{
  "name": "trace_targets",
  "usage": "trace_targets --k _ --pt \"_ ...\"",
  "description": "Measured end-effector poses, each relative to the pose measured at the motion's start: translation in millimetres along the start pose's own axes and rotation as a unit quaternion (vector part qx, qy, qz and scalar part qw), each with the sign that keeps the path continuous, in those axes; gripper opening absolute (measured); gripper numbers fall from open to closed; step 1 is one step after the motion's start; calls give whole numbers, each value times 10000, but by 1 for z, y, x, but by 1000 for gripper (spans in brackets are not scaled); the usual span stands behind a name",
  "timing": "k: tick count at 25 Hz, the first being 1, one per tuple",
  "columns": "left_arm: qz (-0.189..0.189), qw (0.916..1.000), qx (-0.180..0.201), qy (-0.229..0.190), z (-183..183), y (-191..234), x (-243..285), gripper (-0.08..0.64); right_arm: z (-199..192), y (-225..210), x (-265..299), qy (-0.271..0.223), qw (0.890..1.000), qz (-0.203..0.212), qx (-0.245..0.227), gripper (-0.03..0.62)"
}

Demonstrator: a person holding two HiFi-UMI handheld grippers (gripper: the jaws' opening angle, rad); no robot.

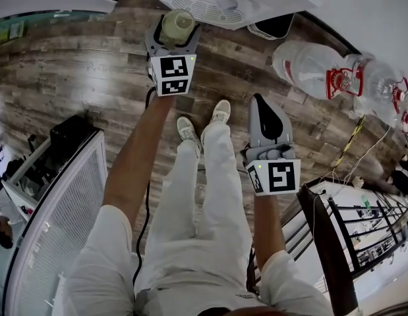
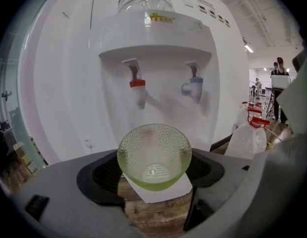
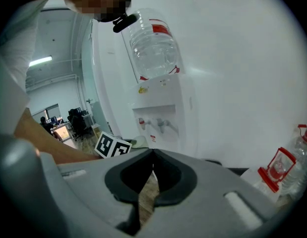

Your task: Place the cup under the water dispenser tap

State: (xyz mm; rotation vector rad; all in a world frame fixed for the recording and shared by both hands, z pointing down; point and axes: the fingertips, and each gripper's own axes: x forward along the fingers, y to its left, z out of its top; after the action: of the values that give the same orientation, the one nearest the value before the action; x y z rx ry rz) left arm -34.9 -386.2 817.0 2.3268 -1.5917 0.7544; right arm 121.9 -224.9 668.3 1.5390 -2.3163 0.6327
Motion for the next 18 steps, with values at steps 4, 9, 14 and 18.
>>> trace_targets --k 4,9,14,18 --pt "40 10000 16 64 -5 7 15 372 -2 -1 4 66 9999 68 -38 -2" --pt "-9 9999 100 76 -7 11 34 373 -2 0 9 93 9999 102 -60 0" --pt "-24 9998 160 147 -10 12 50 374 -1 -4 9 99 9999 85 -16 -2" --pt "-57 9998 93 164 -14 15 64 374 1 -7 9 65 9997 42 222 -2"
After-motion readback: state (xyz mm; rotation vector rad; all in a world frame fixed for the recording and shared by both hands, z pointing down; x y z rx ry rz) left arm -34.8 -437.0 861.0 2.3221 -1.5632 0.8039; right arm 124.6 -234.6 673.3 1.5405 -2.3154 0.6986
